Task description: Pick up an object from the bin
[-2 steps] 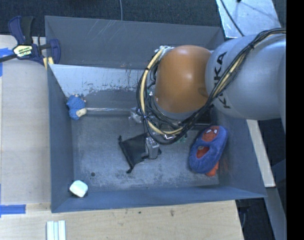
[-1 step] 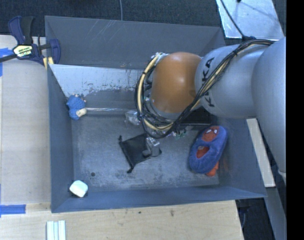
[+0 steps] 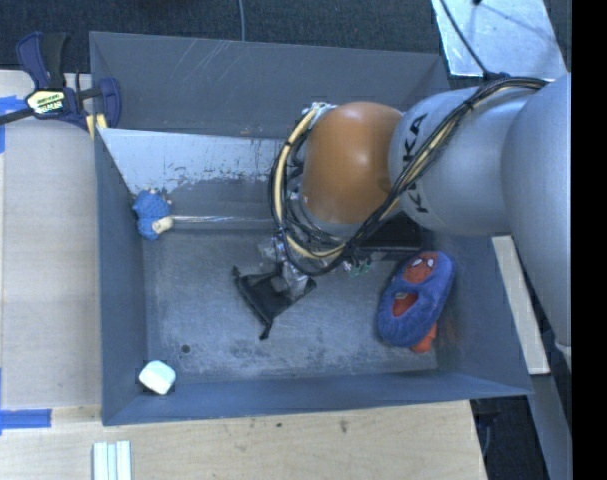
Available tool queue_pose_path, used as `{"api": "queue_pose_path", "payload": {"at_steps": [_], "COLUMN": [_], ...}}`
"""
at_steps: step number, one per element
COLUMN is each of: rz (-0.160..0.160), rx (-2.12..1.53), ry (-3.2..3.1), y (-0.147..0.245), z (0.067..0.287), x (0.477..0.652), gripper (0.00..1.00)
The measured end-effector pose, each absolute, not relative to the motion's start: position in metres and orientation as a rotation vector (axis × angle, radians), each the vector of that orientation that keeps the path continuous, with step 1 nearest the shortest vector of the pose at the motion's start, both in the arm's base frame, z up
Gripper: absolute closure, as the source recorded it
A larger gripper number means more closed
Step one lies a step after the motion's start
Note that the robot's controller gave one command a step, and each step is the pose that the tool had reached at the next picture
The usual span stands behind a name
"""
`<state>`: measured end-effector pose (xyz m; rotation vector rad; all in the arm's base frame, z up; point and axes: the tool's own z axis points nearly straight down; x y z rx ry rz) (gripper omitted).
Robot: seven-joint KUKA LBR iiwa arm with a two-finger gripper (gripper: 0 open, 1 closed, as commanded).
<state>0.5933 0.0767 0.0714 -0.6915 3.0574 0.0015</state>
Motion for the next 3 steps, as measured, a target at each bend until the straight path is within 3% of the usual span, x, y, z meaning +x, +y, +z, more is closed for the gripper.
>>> {"api": "queue_pose_path", "payload": {"at_steps": [1,2,3], "rz": [-0.001,0.001,-0.004], "rx": [-0.78,-1.209,-1.205], "ry": [3.038,2.9,2.887], "y": [0.06,0.068,0.092], "z": [0.164,0.129,0.276], "x": [0.533,0.503,0.544], "gripper": [1.0,1.0,1.0]}}
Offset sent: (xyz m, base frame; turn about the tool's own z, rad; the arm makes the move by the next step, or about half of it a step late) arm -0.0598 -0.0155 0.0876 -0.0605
